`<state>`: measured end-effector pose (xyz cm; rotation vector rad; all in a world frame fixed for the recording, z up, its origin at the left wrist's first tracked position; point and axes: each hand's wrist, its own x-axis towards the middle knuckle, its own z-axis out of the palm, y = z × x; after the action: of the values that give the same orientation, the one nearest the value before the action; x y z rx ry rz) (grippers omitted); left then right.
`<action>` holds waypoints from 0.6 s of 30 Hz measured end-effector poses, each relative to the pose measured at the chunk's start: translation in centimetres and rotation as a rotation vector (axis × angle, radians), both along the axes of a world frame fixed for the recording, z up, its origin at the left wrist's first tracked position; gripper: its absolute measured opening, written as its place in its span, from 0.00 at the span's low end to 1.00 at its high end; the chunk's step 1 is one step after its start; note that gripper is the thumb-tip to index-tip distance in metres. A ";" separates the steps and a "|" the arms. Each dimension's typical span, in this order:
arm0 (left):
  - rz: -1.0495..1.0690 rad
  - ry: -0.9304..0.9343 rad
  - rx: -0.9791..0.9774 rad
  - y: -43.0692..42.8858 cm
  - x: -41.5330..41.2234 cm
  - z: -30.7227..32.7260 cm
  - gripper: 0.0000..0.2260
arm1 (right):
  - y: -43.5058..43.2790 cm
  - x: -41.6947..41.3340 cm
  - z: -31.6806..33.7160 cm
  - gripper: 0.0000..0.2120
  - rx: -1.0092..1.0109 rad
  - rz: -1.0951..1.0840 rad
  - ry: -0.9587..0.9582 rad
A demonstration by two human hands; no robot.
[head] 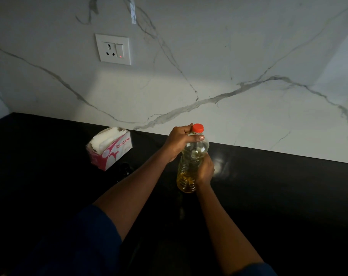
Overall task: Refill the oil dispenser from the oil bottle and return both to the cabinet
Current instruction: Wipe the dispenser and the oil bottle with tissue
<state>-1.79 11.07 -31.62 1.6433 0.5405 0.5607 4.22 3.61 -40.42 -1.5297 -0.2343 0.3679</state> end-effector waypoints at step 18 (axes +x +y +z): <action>0.359 0.092 0.409 -3.3 0.3 -1.6 0.29 | -0.5 -3.8 -0.7 0.16 0.095 -0.208 0.014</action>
<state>-1.46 7.78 -33.19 1.9789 0.8393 0.9078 0.45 3.07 -41.09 -1.4419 -0.0791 0.1999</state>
